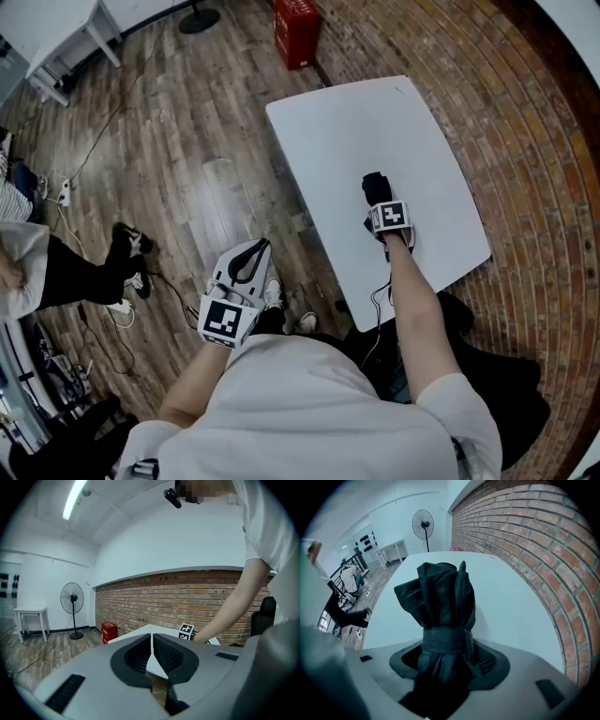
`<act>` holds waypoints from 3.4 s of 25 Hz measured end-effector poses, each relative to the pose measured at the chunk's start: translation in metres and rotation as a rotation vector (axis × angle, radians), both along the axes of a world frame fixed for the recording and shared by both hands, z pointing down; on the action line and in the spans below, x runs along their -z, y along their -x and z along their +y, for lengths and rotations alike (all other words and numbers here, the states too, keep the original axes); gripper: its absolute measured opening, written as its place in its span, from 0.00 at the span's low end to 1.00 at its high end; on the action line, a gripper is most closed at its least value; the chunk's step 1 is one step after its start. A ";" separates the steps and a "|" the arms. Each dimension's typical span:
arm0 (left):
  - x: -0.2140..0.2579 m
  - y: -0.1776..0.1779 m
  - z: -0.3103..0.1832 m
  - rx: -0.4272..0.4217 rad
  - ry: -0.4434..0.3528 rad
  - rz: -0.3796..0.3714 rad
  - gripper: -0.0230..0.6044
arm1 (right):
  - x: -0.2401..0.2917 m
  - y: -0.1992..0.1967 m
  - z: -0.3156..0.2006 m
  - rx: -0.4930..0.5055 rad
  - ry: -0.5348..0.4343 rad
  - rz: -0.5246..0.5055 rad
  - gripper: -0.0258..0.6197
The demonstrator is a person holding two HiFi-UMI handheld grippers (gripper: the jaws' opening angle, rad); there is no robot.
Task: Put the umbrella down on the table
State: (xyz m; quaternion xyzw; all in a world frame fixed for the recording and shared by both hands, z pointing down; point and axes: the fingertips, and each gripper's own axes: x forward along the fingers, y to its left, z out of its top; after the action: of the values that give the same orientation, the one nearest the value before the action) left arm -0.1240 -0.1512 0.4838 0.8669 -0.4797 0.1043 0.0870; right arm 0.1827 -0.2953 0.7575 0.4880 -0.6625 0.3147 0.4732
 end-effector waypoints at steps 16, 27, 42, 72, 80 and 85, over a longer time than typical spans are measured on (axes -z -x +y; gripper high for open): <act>-0.009 0.015 -0.015 -0.020 0.012 0.014 0.09 | 0.011 0.001 -0.024 -0.052 0.020 -0.131 0.54; -0.009 0.007 -0.018 -0.058 0.005 0.030 0.09 | 0.014 -0.006 -0.010 0.012 0.025 -0.050 0.58; 0.004 -0.021 -0.011 -0.146 -0.024 0.047 0.09 | 0.046 -0.016 0.018 -0.082 -0.118 -0.084 0.58; 0.045 -0.058 -0.012 -0.178 -0.135 0.054 0.09 | 0.180 -0.128 0.038 -0.483 -0.644 -0.299 0.07; 0.064 -0.046 -0.025 -0.140 -0.182 0.058 0.09 | 0.272 -0.118 0.042 -0.383 -0.867 -0.356 0.07; 0.076 -0.046 -0.030 -0.138 -0.206 0.064 0.09 | 0.333 -0.110 0.057 -0.276 -1.003 -0.386 0.07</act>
State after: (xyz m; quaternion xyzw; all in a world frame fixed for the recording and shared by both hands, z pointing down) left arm -0.0776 -0.1808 0.4077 0.9050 -0.4241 0.0325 0.0056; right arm 0.2923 -0.2380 0.4241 0.6693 -0.7358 0.1032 0.0074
